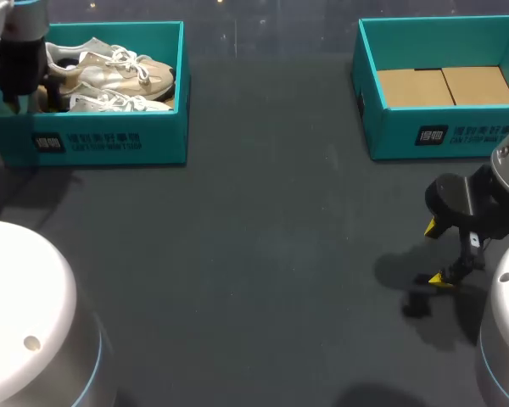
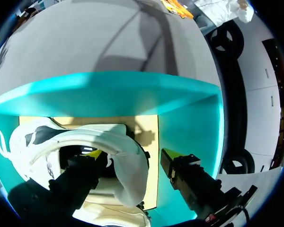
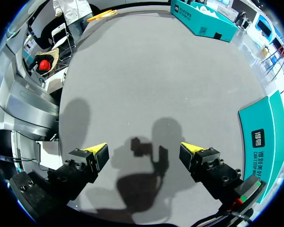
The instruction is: Take the shoe out of the shoebox, open the shoe tongue, remove and reinsert the insole, then place the shoe into the shoebox
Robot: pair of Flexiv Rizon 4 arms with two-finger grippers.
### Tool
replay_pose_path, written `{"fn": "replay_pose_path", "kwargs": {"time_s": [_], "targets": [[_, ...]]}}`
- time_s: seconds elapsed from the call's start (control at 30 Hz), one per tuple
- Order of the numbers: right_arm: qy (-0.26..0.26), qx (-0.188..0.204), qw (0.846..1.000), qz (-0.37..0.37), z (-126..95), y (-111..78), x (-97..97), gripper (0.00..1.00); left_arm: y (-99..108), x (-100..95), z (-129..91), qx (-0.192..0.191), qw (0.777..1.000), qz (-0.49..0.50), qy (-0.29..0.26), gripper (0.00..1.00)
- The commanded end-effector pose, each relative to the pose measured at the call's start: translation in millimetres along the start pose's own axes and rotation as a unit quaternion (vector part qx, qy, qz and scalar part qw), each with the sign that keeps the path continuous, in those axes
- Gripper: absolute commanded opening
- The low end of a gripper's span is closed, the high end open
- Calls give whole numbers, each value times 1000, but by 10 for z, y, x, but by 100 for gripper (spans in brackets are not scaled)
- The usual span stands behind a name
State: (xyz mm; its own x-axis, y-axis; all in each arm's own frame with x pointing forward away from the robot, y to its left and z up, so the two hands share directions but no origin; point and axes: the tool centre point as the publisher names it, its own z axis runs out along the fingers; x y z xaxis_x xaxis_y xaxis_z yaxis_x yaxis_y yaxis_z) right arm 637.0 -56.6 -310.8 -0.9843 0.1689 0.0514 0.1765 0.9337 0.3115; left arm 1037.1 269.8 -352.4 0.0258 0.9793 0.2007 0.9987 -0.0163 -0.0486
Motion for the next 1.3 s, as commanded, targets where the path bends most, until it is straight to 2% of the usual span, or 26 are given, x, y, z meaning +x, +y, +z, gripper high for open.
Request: {"fn": "replay_pose_path", "kwargs": {"time_s": [0.03,0.27,0.6,0.73,0.83,0.87,0.97,1.03,1.1,1.3], "targets": [[-1,1,1000,0,0,-5,18,100,18,1,36,3,1000,1,3,71],[-1,1,1000,0,0,-5,18,100,20,17,53,6,1000,-3,4,62],[-1,1,1000,0,0,-5,18,100,31,81,41,9,1000,-7,1,65],[-1,1,1000,0,0,-5,18,100,16,101,64,11,1000,-8,3,61],[-1,1,1000,0,0,-5,18,100,13,106,91,14,1000,-9,5,49],[-1,1,1000,0,0,-5,18,100,13,103,99,16,1000,-9,7,49],[-1,1,1000,0,0,-5,18,100,-1,89,123,18,1000,-8,9,38],[-1,1,1000,0,0,-5,18,100,-8,88,125,19,1000,-7,9,24],[-1,1,1000,0,0,-5,18,100,-11,87,124,19,1000,-6,9,0],[-1,1,1000,0,0,-5,18,100,-29,118,101,16,1000,-4,10,0]]}}
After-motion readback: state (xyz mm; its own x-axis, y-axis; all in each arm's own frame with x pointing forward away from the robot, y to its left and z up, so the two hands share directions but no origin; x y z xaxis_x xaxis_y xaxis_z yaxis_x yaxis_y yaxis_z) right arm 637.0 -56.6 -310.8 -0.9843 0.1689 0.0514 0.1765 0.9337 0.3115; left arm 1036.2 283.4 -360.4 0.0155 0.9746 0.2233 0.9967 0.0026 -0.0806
